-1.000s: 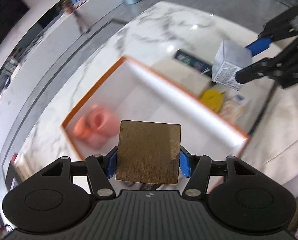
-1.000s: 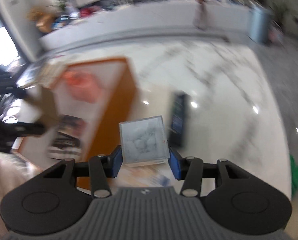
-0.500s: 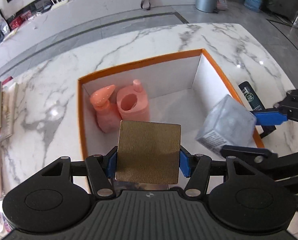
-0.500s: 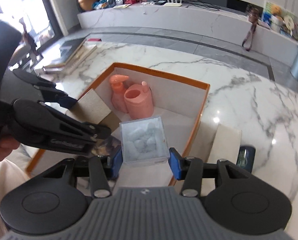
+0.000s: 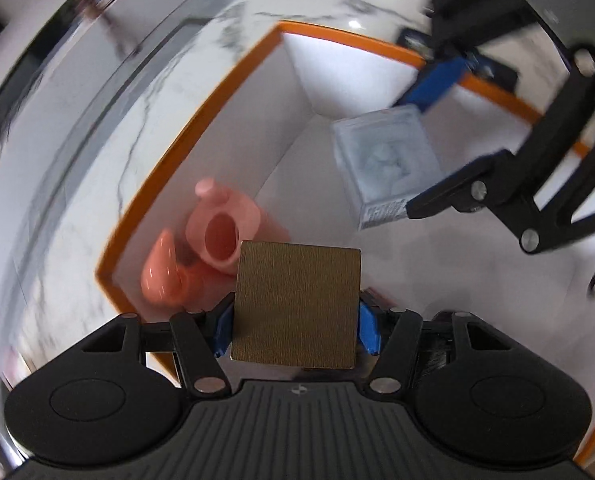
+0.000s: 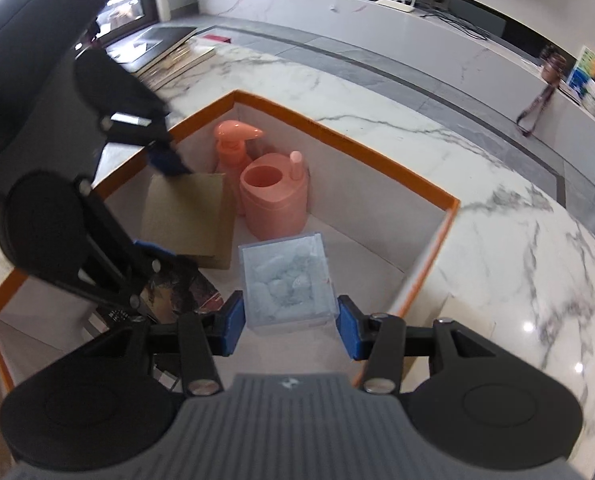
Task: Organize rigid objects
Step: 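Carry the brown box and clear cube box into the orange box, then open both tools, releasing the brown box and clear cube beside the pink items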
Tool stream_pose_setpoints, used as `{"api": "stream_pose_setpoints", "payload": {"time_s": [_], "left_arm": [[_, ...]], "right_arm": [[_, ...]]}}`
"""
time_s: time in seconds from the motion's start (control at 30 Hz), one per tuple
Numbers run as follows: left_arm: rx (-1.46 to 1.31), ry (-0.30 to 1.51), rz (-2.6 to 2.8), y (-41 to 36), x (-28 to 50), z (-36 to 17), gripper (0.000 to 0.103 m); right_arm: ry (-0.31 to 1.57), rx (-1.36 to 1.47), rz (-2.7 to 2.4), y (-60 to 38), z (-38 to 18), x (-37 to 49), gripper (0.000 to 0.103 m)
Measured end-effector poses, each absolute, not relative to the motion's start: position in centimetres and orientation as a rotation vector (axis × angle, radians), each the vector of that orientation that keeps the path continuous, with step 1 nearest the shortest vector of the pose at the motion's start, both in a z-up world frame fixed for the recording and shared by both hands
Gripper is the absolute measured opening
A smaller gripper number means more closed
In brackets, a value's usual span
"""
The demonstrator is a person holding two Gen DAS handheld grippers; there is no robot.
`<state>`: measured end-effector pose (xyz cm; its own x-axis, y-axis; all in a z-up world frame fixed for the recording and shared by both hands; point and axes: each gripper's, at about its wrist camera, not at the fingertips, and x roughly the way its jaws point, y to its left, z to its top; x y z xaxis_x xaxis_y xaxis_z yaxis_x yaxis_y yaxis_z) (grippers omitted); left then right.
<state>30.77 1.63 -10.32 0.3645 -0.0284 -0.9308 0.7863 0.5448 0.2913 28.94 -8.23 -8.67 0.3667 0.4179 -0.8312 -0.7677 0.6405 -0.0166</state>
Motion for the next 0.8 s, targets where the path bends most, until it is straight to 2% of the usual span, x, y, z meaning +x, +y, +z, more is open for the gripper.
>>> {"api": "stream_pose_setpoints", "payload": {"time_s": [0.1,0.37,0.6,0.67,0.8], "left_arm": [[1.007,1.053,-0.661,0.8,29.9,-11.4,0.067],[1.200,1.036,-0.693,1.4,28.2,-13.7,0.067],[1.286,1.060,-0.703,1.8,27.5,-14.7,0.068],[1.307,1.063,-0.699,1.9,27.5,-15.0,0.072],[1.307,1.065,-0.688,2.4,27.4,-15.0,0.074]], "right_arm": [[0.916,-0.447,0.807,-7.8,-9.0,29.0,0.050],[0.922,-0.459,0.839,-7.3,-9.5,28.6,0.050],[0.917,-0.505,0.857,-6.2,-10.1,28.7,0.050],[0.920,-0.512,0.861,-6.0,-10.3,28.9,0.050],[0.922,-0.505,0.863,-5.6,-10.5,29.3,0.050]]}}
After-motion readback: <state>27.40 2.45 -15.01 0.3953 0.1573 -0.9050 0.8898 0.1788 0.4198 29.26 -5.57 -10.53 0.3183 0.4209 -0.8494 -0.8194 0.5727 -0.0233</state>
